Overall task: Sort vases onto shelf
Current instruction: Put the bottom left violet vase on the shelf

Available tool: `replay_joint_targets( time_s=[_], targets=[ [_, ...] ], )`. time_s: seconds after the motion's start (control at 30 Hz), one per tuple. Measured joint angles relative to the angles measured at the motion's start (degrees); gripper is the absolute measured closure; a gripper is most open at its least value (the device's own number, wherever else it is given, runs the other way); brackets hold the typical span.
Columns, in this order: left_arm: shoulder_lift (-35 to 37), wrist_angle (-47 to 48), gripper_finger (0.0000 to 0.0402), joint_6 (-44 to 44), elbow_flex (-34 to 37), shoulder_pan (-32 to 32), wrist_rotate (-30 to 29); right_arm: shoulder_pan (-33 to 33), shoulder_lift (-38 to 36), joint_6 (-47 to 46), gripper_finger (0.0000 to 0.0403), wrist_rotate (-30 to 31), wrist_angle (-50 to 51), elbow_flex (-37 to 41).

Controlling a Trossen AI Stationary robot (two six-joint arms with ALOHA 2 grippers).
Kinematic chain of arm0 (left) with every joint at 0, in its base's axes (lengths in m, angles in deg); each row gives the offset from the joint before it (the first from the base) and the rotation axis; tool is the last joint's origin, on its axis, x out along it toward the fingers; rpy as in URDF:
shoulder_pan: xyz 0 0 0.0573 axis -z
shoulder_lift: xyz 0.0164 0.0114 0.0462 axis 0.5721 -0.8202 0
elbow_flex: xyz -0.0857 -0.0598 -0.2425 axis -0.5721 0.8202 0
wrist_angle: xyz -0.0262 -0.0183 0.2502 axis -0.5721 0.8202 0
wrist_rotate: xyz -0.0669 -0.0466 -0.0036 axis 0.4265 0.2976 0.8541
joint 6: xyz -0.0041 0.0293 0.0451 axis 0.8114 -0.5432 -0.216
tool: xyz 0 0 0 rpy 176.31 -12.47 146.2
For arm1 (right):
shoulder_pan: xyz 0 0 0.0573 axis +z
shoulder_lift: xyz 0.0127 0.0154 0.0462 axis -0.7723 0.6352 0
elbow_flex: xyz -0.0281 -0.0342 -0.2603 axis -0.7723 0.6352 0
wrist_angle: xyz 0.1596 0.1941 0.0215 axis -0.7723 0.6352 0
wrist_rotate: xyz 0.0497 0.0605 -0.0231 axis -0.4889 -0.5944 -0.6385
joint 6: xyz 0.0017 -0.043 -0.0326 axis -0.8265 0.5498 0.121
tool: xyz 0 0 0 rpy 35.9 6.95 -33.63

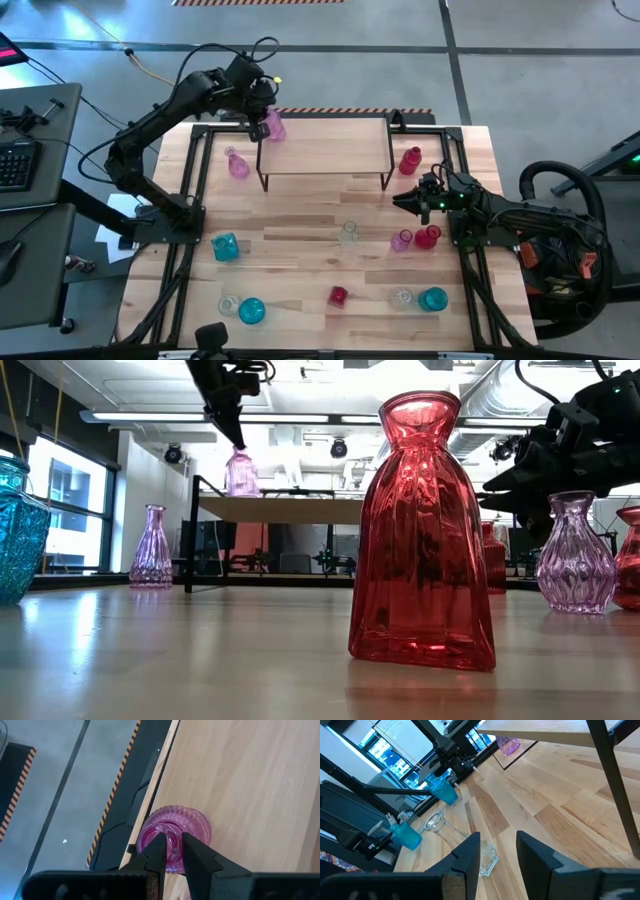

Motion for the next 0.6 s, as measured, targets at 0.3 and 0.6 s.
replay_joint_targets(
  time_s=[0.3,0.6],
  targets=[
    [-1.58,-1.07,0.0357,-0.09,-0.13,-0.03,0.68,0.00,0.02,0.00,0.0295,0.00,-0.02,-0.02],
    [-1.84,-2.13,0.0357,-0.50,-0.11,-0.32,1.16,0.00,0.02,0.00,0.0295,0.00,-0.01,-0.02]
  ],
)
